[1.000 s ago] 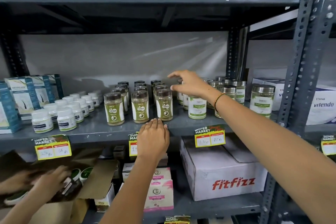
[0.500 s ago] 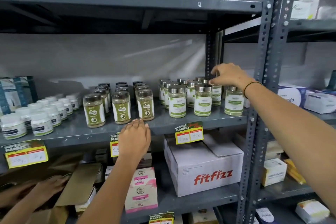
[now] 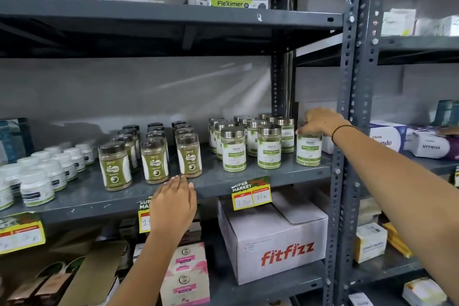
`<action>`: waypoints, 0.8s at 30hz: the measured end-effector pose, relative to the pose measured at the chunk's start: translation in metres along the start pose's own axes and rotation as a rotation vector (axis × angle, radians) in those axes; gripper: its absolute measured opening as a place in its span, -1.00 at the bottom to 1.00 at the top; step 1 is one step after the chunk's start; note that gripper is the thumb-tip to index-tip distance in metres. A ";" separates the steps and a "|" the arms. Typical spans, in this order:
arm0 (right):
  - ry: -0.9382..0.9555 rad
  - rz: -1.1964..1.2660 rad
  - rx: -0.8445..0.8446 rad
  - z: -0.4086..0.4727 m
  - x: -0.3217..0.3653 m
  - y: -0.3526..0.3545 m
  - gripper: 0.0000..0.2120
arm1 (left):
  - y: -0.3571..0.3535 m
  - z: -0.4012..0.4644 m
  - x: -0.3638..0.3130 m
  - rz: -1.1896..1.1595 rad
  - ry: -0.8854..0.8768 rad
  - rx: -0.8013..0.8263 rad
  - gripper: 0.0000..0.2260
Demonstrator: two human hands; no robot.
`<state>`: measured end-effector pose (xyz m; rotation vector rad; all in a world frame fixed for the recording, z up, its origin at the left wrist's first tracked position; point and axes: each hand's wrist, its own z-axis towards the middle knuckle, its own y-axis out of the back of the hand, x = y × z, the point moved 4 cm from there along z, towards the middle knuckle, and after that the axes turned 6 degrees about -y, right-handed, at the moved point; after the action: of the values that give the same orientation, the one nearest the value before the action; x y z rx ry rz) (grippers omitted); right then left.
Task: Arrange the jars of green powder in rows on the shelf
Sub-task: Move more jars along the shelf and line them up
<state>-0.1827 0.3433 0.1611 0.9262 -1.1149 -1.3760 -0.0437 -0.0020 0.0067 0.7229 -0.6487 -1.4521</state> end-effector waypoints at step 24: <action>0.150 0.371 -0.110 0.013 0.010 -0.007 -0.44 | 0.001 -0.002 -0.001 0.009 0.008 -0.027 -0.66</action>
<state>-0.1983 0.3344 0.1582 0.6891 -1.0255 -1.0359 -0.0416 -0.0012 0.0062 0.7035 -0.6243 -1.4466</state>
